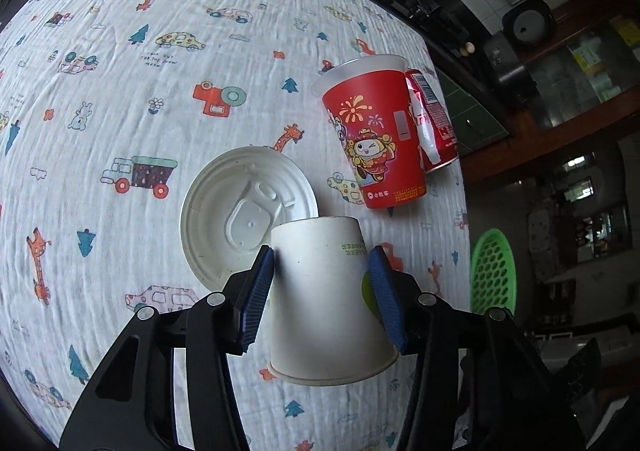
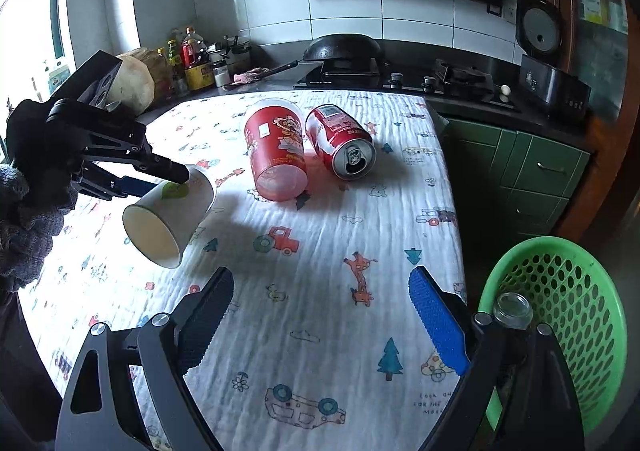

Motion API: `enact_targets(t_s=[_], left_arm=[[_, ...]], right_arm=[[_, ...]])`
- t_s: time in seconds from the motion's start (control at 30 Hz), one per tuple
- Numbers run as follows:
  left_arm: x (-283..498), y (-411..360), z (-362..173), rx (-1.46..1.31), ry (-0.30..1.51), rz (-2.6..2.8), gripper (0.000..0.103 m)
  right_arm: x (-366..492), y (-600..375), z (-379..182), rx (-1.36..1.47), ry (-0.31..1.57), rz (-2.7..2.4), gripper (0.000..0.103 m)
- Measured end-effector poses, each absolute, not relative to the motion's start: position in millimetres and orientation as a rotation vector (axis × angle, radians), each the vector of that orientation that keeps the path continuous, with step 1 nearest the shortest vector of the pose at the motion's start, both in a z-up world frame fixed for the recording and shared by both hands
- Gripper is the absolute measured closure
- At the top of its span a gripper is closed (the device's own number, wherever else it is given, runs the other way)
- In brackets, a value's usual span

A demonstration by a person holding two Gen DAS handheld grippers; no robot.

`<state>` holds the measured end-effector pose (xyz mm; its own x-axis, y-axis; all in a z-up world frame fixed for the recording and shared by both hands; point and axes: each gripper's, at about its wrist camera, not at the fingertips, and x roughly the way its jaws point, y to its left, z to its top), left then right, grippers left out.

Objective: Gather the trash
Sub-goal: 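Grasp the white paper cup with the left tool and lift it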

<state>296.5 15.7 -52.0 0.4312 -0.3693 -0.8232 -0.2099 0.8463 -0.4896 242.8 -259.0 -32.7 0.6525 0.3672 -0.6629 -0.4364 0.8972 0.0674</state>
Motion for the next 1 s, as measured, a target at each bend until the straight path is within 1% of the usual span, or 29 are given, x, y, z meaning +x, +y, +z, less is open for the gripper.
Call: enact_targets(t_s=[0.33,0.47,1.0], left_arm=[[290.5,7.9,-52.6,-0.531,1.147,-0.162,0.053],[290.8,1.9,-56.3,-0.51,1.159,-0.168,0.042],[298.0,-40.5,-68.6,-0.362,1.216,-0.232,0.041]], right_arm=[[241.2,-242.9,-29.8,-0.116,0.73,0.477,0.017],[240.5,-243.0,-30.4,-0.117,0.735,0.475,0.017],[240.5,-253.2,-36.4,-0.108,0.747,0.457,0.017]])
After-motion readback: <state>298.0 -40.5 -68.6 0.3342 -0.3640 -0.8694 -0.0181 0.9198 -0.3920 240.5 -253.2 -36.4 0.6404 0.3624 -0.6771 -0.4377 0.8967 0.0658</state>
